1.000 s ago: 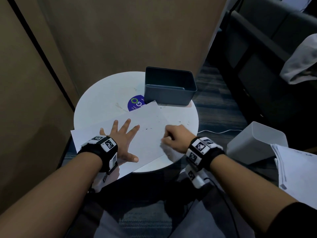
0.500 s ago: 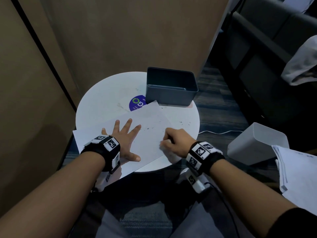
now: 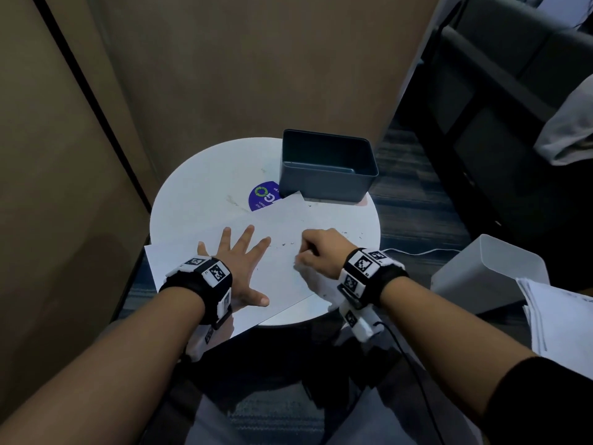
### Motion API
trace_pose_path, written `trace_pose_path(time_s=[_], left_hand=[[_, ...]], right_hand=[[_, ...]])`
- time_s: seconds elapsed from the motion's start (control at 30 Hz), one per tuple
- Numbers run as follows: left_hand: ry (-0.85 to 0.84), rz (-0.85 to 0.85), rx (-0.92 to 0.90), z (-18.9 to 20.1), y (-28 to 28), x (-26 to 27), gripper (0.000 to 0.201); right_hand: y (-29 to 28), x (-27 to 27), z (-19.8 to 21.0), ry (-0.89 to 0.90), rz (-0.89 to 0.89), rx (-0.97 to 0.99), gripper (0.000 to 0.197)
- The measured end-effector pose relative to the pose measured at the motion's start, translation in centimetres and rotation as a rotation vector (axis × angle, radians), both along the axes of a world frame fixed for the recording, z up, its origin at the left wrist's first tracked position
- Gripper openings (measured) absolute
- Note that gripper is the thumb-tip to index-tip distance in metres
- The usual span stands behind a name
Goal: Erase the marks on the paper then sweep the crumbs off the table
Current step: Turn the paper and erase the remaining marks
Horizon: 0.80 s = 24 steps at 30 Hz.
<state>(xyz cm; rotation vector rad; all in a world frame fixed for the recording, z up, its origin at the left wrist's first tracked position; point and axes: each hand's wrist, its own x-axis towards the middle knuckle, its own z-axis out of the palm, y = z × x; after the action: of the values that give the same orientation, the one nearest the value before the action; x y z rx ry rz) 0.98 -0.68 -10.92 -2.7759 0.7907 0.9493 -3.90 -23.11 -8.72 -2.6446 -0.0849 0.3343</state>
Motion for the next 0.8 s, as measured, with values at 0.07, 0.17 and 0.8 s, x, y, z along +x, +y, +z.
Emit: trace_pose_path(time_s=[0.07, 0.17, 0.8], left_hand=[[0.007, 0.005, 0.002, 0.0, 0.0, 0.0, 0.132], [0.002, 0.004, -0.003, -0.1, 0.0, 0.0, 0.132], [-0.029, 0.002, -0.023, -0.3, 0.0, -0.1, 0.130]], right_hand=[[-0.1, -0.2, -0.7, 0.030, 0.003, -0.014, 0.018], [-3.1, 0.1, -0.2, 0.072, -0.075, -0.108, 0.021], [-0.3, 0.9, -0.2, 0.040, -0.004, -0.120, 0.016]])
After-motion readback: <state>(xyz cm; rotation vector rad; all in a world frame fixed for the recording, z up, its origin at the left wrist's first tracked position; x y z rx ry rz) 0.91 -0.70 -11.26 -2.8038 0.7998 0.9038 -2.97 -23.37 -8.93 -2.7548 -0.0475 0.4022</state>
